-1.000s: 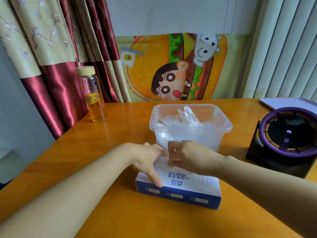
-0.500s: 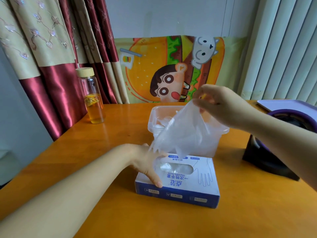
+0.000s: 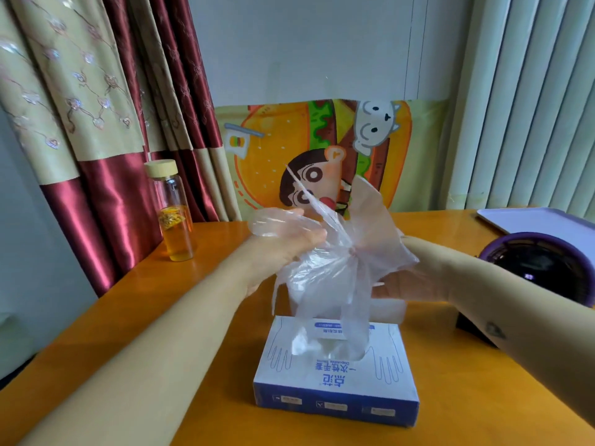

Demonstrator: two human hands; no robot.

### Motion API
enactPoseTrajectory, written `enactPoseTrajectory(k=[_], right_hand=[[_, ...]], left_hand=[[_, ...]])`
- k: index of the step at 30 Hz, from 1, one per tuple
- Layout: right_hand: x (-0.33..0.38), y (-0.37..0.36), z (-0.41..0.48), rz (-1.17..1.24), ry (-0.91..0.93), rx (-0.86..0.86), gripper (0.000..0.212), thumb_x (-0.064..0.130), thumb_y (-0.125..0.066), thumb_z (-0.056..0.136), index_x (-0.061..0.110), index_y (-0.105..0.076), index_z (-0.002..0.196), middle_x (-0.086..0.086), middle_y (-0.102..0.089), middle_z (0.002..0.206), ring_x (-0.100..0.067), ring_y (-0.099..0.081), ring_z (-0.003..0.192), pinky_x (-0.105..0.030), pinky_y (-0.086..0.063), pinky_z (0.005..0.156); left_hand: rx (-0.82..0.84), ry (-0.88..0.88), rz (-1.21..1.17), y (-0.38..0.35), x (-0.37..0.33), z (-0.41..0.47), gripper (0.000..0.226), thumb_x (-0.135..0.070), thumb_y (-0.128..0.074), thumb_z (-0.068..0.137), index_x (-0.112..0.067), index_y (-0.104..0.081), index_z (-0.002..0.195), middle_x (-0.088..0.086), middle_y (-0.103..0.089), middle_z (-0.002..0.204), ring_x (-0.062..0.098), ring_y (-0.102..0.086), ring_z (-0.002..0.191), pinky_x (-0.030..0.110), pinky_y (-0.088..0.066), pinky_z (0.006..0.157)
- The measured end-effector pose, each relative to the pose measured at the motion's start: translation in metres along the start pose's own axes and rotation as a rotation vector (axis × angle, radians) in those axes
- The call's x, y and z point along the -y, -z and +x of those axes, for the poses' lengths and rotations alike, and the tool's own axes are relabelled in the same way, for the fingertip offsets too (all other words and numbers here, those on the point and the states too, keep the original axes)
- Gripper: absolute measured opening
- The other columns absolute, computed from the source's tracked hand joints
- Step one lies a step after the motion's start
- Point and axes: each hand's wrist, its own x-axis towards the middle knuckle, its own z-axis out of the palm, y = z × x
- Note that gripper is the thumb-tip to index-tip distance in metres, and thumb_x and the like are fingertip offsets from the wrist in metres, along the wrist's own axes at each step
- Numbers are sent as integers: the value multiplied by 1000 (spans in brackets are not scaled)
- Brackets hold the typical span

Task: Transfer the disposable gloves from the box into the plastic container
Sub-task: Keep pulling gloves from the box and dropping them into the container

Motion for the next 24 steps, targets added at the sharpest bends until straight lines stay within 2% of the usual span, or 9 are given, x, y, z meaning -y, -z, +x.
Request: enactPoseTrajectory(k=[3, 5, 6, 9, 13, 15, 18, 21, 24], right_hand=[[-5, 2, 16, 19, 11, -64, 23, 15, -44, 97, 13, -68, 94, -14, -68, 103, -24, -71, 79, -47, -56, 82], [0, 1, 12, 146, 28, -103, 24, 24, -49, 92, 16, -71, 88, -13, -69, 89, -24, -70, 71, -42, -57, 70], [2, 2, 7, 211, 31, -107, 30, 34, -47, 94, 14, -69, 97, -14, -69, 94, -26, -69, 78, -41, -56, 70], [2, 19, -6, 298, 71, -239, 56, 61, -41, 90, 15, -52, 121, -13, -63, 110, -29, -64, 95, -42, -50, 72], [1, 16, -14, 155, 286, -342, 60, 61, -60, 70, 25, -48, 116, -7, -65, 111, -26, -66, 98, -44, -53, 83], [-4, 11, -16, -33, 350, -367, 61, 55, -71, 61, 26, -49, 110, -4, -66, 111, -21, -66, 97, -40, -54, 85], [-10, 9, -5, -366, 331, -422, 43, 32, -76, 74, 25, -50, 108, 2, -63, 107, -16, -65, 89, -35, -56, 78], [-10, 17, 20, -576, 363, -478, 38, 19, -74, 79, 23, -54, 111, 3, -61, 108, -13, -63, 85, -21, -52, 65], [-2, 27, 45, -737, 381, -501, 41, 9, -73, 80, 16, -61, 118, -1, -62, 117, -14, -60, 99, -23, -51, 82]], left_hand=[[-89, -11, 28, -13, -6, 10, 32, -15, -67, 87, -9, -62, 119, 3, -70, 104, 7, -67, 86, 18, -52, 73], [-113, 4, 44, -17, -6, 17, 27, -12, -62, 91, -5, -61, 117, 1, -68, 95, 1, -66, 67, 12, -47, 52], [-133, 11, 39, -16, -5, 21, 27, -12, -61, 92, -6, -59, 118, -2, -65, 94, 0, -66, 64, 12, -47, 50], [-223, 36, 13, -13, -2, 35, 32, -15, -62, 91, -11, -58, 123, -5, -64, 102, 15, -67, 94, 27, -55, 76], [-290, 110, -46, -12, 0, 50, 35, -13, -61, 91, -14, -59, 126, 6, -66, 114, 21, -63, 104, 22, -50, 69], [-286, 122, -56, -14, 2, 58, 37, -11, -60, 91, -10, -59, 128, 9, -65, 119, 21, -62, 106, 24, -50, 78], [-248, 134, -71, -19, 4, 69, 42, -9, -57, 91, -11, -56, 133, 6, -61, 130, 19, -63, 110, 24, -47, 86], [-228, 145, -47, -24, 6, 79, 40, -10, -57, 90, -16, -58, 130, 1, -66, 119, 15, -64, 102, 26, -48, 83], [-221, 145, 30, -25, 8, 87, 35, -10, -57, 90, -28, -55, 120, -1, -64, 108, 13, -62, 93, 27, -49, 80]])
